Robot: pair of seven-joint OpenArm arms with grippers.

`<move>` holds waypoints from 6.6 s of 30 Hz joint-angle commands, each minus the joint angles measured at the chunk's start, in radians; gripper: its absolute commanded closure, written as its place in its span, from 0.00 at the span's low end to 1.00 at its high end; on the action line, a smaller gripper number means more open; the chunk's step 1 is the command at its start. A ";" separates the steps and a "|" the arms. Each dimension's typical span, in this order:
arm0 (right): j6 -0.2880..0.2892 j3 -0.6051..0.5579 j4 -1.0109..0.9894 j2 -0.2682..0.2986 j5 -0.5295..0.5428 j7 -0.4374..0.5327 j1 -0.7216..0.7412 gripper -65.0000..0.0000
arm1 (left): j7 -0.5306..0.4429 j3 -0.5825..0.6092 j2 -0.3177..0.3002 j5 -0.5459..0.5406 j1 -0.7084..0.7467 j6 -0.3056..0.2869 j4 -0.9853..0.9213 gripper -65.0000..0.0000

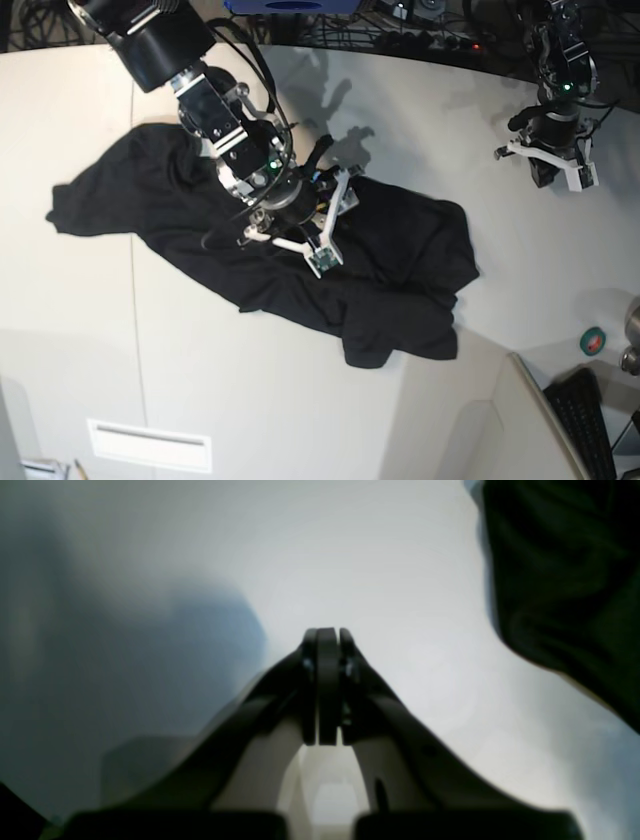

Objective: Layout the t-shirt on the table in an organized manner, then fold the t-shirt properly
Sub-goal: 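Grasp the shirt near the print with the right gripper and pull, then grasp the shirt edge with the left gripper, right gripper holding another edge, then lift the shirt with both grippers and swing it flat onto the table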

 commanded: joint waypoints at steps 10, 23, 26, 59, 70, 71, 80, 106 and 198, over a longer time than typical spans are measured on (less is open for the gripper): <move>0.000 0.010 0.126 0.033 0.001 0.014 -0.048 1.00 | -0.020 -0.001 -0.013 -0.008 -0.008 0.001 0.011 1.00; 0.008 0.144 0.620 0.241 0.002 0.014 -0.396 1.00 | -0.019 0.003 -0.015 -0.008 -0.026 0.001 0.010 1.00; 0.008 0.156 0.628 0.283 0.002 0.014 -0.447 1.00 | 0.076 0.003 -0.015 -0.008 -0.062 0.001 0.010 1.00; 0.008 0.264 0.576 0.306 0.002 0.014 -0.503 1.00 | 0.267 0.121 0.060 -0.006 -0.499 0.007 -0.401 0.25; 0.008 0.264 0.574 0.306 0.002 0.014 -0.505 1.00 | 0.267 0.123 0.082 -0.006 -0.527 0.006 -0.475 0.99; 0.008 0.264 0.574 0.306 0.002 0.014 -0.505 1.00 | 0.265 0.123 0.082 -0.006 -0.527 0.006 -0.475 1.00; 0.028 0.256 0.582 0.296 0.010 -0.020 -0.502 1.00 | 0.259 0.111 0.053 -0.005 -0.491 0.007 -0.466 1.00; 0.230 0.251 0.283 0.086 0.168 -0.132 -0.057 0.42 | 0.257 0.111 0.017 -0.005 -0.359 0.007 -0.335 1.00; 0.347 0.960 0.313 0.332 0.277 -0.107 -0.275 1.00 | 0.308 0.164 -0.082 -0.003 -0.221 0.128 0.234 1.00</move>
